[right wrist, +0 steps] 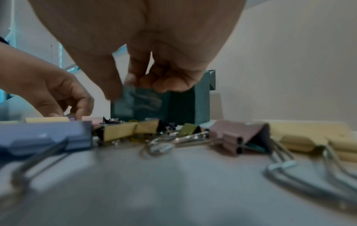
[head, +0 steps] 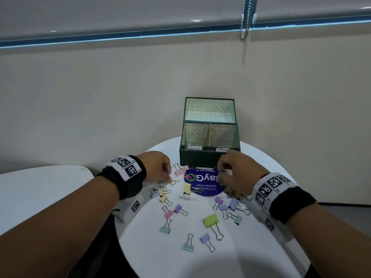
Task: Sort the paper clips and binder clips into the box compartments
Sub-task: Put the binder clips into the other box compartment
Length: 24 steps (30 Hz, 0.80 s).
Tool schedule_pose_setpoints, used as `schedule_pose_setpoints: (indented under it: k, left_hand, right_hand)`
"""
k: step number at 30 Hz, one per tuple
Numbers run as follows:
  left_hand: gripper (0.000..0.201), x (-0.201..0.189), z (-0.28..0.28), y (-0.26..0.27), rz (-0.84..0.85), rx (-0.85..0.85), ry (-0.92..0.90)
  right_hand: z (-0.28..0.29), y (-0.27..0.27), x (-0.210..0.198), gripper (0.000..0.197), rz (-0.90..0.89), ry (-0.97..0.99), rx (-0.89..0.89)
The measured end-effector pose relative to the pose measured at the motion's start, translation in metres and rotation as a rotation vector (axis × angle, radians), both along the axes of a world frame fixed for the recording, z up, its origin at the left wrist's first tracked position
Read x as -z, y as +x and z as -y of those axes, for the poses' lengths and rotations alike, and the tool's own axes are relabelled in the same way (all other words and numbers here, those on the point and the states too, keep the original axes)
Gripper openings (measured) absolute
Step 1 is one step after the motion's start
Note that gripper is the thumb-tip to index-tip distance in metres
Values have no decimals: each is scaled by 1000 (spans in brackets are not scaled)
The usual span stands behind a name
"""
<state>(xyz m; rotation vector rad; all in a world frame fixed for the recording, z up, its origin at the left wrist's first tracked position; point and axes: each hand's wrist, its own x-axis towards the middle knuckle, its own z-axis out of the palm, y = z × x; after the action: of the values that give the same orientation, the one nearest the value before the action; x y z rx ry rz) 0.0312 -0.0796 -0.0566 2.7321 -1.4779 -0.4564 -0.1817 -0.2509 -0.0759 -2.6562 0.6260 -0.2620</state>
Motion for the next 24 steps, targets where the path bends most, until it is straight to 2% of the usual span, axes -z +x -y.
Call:
schedule_pose_setpoints:
  k: [5,7,9,11,12,14,16,20,24]
  left_hand:
    - [17,-5,-11,2,-77,-8,-110]
    - [7,-8,-12,-1,-215,-6,-195]
    - [14,-10,-10,-9,-278,37,-221]
    - [18,-13,-5,-18,-160,144,-153]
    - [27,-12,-3,-23,-95,210,-101]
    - [50,-9,2,-35,-2,290,26]
    - [59,-4,4,-45,81,324,108]
    - [47,-7,8,-49,156,365,81]
    - [35,-37,10,-37,111,325,-105]
  right_hand:
    - [-3,-5,-2,20,131,111,-6]
    - [-1,-4,-2,17,106,88,22]
    - [-1,-2,-2,13,22,80,38]
    - [0,1,2,6,-96,72,40]
    - [-1,1,3,4,-163,57,42]
    - [-1,1,6,19,-271,38,52]
    - [-2,2,6,23,-280,28,49]
    - [-3,0,5,15,-195,98,36]
    - [-6,5,-9,14,-37,149,-12]
